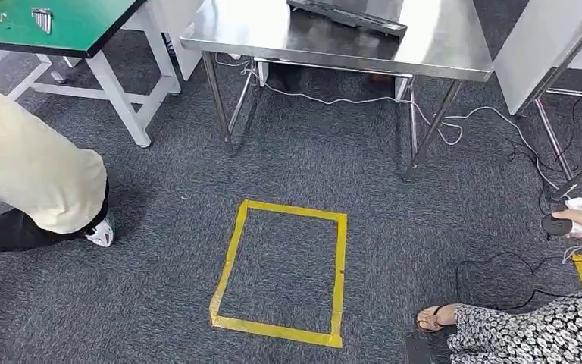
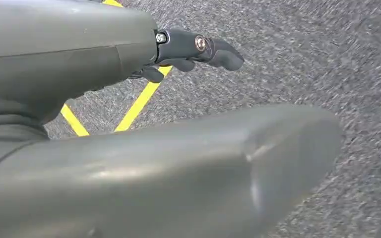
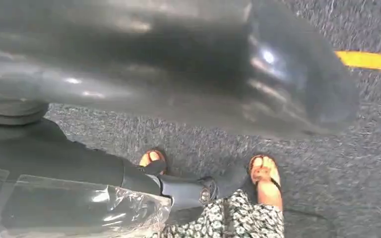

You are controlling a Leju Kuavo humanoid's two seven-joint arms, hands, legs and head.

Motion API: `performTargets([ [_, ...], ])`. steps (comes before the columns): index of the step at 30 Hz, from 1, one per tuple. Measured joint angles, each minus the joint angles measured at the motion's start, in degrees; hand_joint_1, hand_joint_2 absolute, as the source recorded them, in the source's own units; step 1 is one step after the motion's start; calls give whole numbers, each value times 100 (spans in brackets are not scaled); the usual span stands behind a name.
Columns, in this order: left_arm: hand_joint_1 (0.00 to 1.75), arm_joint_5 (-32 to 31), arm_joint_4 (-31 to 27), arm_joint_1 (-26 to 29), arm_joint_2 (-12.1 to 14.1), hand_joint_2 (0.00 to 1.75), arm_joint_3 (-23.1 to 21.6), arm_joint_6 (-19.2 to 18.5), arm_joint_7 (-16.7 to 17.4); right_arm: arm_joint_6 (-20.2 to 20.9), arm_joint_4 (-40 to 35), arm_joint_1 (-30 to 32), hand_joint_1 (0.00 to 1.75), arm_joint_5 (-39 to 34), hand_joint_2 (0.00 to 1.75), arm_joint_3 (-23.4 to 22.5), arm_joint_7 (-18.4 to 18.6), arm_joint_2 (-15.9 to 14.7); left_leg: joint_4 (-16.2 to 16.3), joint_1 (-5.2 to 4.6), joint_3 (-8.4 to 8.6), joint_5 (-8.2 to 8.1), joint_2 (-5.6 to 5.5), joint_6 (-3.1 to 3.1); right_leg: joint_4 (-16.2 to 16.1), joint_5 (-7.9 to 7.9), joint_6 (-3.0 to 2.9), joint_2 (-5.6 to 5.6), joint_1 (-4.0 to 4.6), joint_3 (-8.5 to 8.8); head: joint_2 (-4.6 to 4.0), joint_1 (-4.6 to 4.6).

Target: Take the parts from the cabinet and place them on the table.

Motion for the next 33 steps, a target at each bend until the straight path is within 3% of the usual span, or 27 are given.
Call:
performTargets([
  [1,0,-20,0,0,0,0,-26,7,0,24,17,32,0,-39,0,-43,-22,-6,30,9,-1,5,-8,-7,17,-21,-46,-8,-44,-16,0,-13],
  [2,0,-39,0,2,2,0,-52,7,-4,39,26,57,0,-66,0,-72,-44,-11,23,36,-7,12,-7,-13,38,-32,-108,-11,-33,-11,0,-30],
  [3,0,-44,0,14,4,0,-70,4,-4,74,42,83,0,-105,0,-114,-63,-11,44,80,-18,31,-4,-45,43,1,-197,-15,-58,-26,0,-44],
  [4,0,-55,0,19,4,0,-83,0,-13,85,48,89,0,-120,0,-138,-76,-13,120,106,-45,-78,-21,-82,40,35,-257,-20,-48,-41,0,-50],
  [5,0,-59,0,24,4,0,-94,-9,-24,92,52,94,0,-142,0,-155,-83,-15,356,113,-124,-352,-24,-107,40,70,-313,-23,-38,-69,0,-52],
  [7,0,-90,0,23,2,0,-111,-26,-28,125,59,103,0,-181,0,-214,-94,-15,1226,114,-438,-905,-36,-149,44,122,-386,-22,-10,-123,0,-54],
  [8,0,-103,0,24,7,0,-127,-28,-31,135,61,117,0,-192,0,-238,-96,-15,1635,113,-574,-1074,-38,-155,48,144,-393,-23,8,-131,0,-52],
  [9,0,-107,0,24,9,0,-129,-37,-31,142,68,133,0,-199,0,-251,-98,-15,1858,113,-625,-1114,-38,-148,52,164,-394,-22,23,-149,0,-57],
  [10,0,-111,0,25,11,0,-131,-42,-28,142,72,149,0,-203,0,-273,-98,-15,1789,111,-532,-1010,-39,-116,54,180,-381,-20,40,-160,0,-52],
  [11,0,-116,0,26,13,0,-133,-46,-28,146,76,154,0,-207,0,-284,-98,-15,1509,104,-344,-827,-40,-70,54,189,-389,-16,59,-159,0,-57],
  [13,0,-120,0,25,22,0,-144,-59,-28,159,79,149,0,-225,0,-295,-105,-9,388,49,313,-362,-87,125,48,190,-389,-5,93,-137,0,-54],
  [14,0,-122,-4,24,66,0,-151,-61,-28,177,96,153,0,-242,0,-306,-114,39,160,30,458,-491,-125,245,44,201,-371,-10,71,-163,0,-18],
  [17,0,-127,0,27,63,0,-175,-57,-39,201,105,138,0,-262,0,-374,-135,35,73,-76,429,-439,-100,266,21,257,-278,-10,8,-211,0,-41],
  [18,0,-127,0,26,77,0,-177,-57,-39,201,107,139,0,-264,0,-378,-144,50,-49,-101,462,-387,-95,329,-57,296,-217,-11,53,-183,0,-55],
  [19,0,-127,0,24,74,0,-186,-57,-39,201,107,139,0,-278,0,-385,-151,44,-343,19,607,-252,-77,321,-23,259,-220,-14,104,-205,0,-37],
  [20,0,-127,2,15,66,0,-201,-55,-41,203,109,143,0,-284,0,-393,-166,42,-455,-31,654,-193,-54,315,131,161,-240,-3,96,-310,0,-24],
  [21,0,-127,0,9,68,0,-214,-50,-50,214,111,133,0,-297,0,-413,-168,37,-473,-25,640,-146,-46,343,489,-30,-280,-3,83,-493,0,-13],
  [22,0,-127,2,7,66,0,-225,-42,-52,223,111,132,0,-315,0,-446,-175,11,-470,-32,606,-140,-48,326,954,-213,-294,-4,73,-736,0,-4],
  [23,0,-127,2,8,61,0,-227,-35,-55,229,111,137,0,-323,0,-472,-177,4,-465,-45,584,-139,-47,318,1400,-364,-283,-3,60,-964,0,-6],
  [24,0,-127,2,8,55,0,-229,-31,-57,229,114,155,0,-325,0,-494,-179,-9,-454,-45,564,-130,-48,303,1679,-412,-240,-4,52,-1114,0,-6],
  [25,0,-127,2,8,52,0,-229,-26,-57,229,116,171,0,-334,0,-524,-179,-9,-434,-44,544,-127,-49,290,1646,-342,-184,-5,44,-1111,0,-4],
  [26,0,-127,2,8,50,0,-229,-26,-59,229,116,180,0,-334,0,-535,-179,-9,-407,-40,525,-129,-50,280,1375,-185,-118,-7,36,-979,0,-2],
  [28,0,-127,2,3,48,0,-229,-24,-61,229,116,168,0,-334,0,-557,-179,-20,-283,-23,465,-165,-49,201,288,240,18,-14,-15,-428,0,-4],
  [29,0,-127,0,-2,50,0,-232,-22,-61,229,116,156,0,-332,0,-564,-179,-20,-171,-39,410,-204,-40,140,-8,274,-14,-29,-40,-310,0,-8],
  [31,0,-127,0,-7,57,0,-232,-15,-79,234,118,153,0,-347,0,-575,-181,-13,-75,-63,340,-279,-44,39,46,304,-187,-4,19,-355,0,-20],
  [33,0,-125,0,-7,55,0,-229,-15,-85,206,118,157,0,-367,0,-614,-181,-11,-72,-29,340,-259,-44,-13,43,331,-278,-4,45,-382,0,-7],
])
